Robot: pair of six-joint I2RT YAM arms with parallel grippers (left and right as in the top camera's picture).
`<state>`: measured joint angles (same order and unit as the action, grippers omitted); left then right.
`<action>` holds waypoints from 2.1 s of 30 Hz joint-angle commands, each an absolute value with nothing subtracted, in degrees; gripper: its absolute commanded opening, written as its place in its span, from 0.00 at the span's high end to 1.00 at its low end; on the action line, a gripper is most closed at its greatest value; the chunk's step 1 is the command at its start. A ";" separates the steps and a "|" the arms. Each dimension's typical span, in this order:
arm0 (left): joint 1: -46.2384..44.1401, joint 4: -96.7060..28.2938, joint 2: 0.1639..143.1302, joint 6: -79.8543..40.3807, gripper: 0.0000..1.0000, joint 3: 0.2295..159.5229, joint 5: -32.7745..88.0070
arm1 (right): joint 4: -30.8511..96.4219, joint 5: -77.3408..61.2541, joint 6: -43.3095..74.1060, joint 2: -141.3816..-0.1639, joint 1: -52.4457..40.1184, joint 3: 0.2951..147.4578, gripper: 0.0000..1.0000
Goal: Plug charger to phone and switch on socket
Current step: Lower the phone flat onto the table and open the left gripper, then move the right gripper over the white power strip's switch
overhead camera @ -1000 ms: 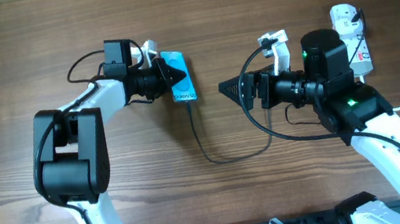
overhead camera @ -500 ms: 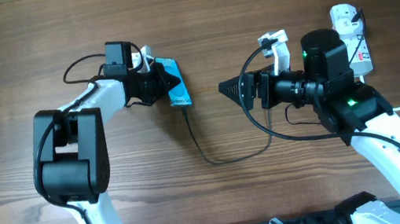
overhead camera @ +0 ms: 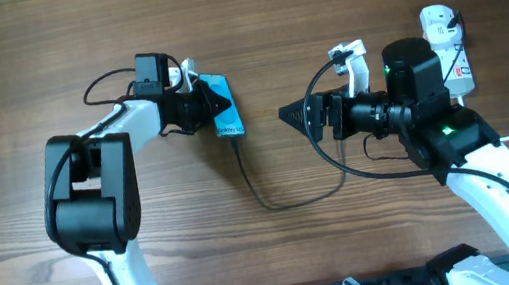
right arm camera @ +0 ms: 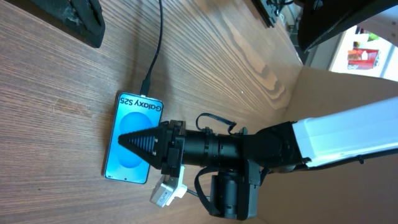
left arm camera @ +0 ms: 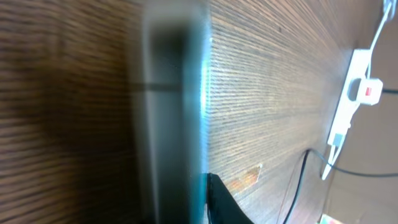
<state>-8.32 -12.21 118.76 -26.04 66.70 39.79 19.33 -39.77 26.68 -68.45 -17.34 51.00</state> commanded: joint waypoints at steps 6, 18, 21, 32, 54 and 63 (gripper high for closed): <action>-8.51 -15.94 121.25 -25.96 0.33 66.43 34.81 | 19.77 -38.92 25.65 -67.88 -17.28 51.42 0.00; -7.84 -22.63 121.25 -27.66 0.05 66.46 27.07 | 20.25 -38.92 25.63 -67.88 -17.28 51.42 0.00; -7.05 -24.99 121.25 -27.66 0.05 66.46 24.69 | 20.25 -38.92 25.52 -67.88 -17.28 51.42 0.00; -4.19 -31.05 121.25 -27.64 0.06 66.46 19.40 | 20.27 -38.65 25.45 -67.88 -17.28 51.42 0.00; 1.76 -43.64 111.35 -27.42 0.00 70.87 20.10 | 35.62 -5.98 31.70 -72.44 8.14 61.80 0.96; 1.76 -44.64 111.31 -27.44 0.00 70.85 20.10 | 36.01 -6.00 35.14 -90.45 23.20 66.89 0.95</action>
<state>1.52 -44.21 112.07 -27.49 71.83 22.13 35.66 -7.22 32.14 -84.40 20.53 64.31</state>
